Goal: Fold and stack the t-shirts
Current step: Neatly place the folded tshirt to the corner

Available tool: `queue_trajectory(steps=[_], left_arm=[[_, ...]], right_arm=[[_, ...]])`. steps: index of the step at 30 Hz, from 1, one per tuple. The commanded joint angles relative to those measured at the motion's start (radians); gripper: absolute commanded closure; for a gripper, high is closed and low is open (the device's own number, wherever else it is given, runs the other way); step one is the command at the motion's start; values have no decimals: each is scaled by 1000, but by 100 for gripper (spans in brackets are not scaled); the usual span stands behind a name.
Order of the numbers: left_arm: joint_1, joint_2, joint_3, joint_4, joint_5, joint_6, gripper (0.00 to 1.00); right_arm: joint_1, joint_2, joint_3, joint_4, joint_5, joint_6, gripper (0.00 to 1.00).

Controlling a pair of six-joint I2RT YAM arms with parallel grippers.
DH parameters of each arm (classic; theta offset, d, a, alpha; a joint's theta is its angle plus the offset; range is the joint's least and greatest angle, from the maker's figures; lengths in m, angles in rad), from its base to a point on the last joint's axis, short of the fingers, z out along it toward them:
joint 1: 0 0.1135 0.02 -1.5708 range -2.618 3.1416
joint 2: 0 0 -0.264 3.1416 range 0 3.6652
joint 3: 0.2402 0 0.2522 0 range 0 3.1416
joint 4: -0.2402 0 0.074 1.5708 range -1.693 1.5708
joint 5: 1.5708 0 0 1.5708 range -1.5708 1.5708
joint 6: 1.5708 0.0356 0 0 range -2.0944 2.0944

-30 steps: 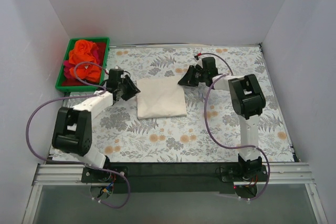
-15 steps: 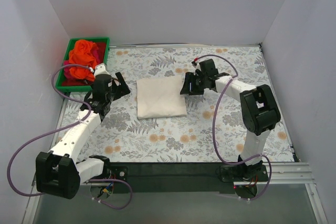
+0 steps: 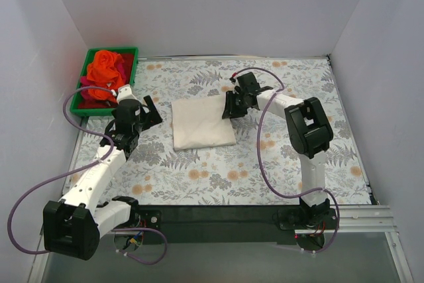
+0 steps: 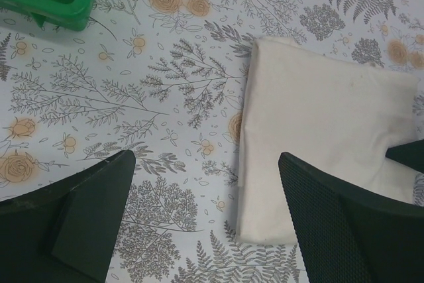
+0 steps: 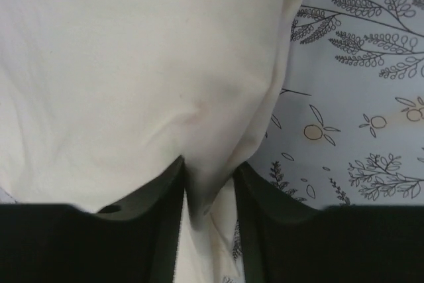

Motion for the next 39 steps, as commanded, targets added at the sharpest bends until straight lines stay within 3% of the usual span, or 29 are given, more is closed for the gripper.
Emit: queue_trajectory(steps=[1,2,5,12,13,16,22,28,32,34,35,39], left_arm=[[-3,-38,-7,13,-23,13,17],[-3,-44,-6,13,-26,13,17],[-3,-56,-7,13,-31,16,18],[-3,-67,-10,14,-49,13,18],[-3,-64,-10,19,-51,11,18],[-3,-47,-12,19,-54,11,18],[-3,6,-12,14,-64,11,18],[-3,68,8,-12,-98,10,18],[-3,129,22,-23,-89,5,18],[-3,146,28,-27,-89,4,18],[-3,152,33,-29,-87,4,18],[-3,171,37,-30,-78,2,18]], right_arm=[[5,69,25,-51,78,-32,70],[2,74,31,-70,103,-64,84],[-33,66,50,-145,212,-145,99],[-219,31,125,-203,554,-431,99],[-230,40,148,-202,688,-471,99],[-274,94,198,-177,882,-669,99],[-374,182,211,75,1110,-845,99],[-464,236,220,362,1183,-1035,99],[-550,264,263,400,1160,-1043,98],[-575,288,292,413,1145,-1054,94],[-581,293,304,412,1143,-1045,76],[-580,292,359,377,1152,-970,55]])
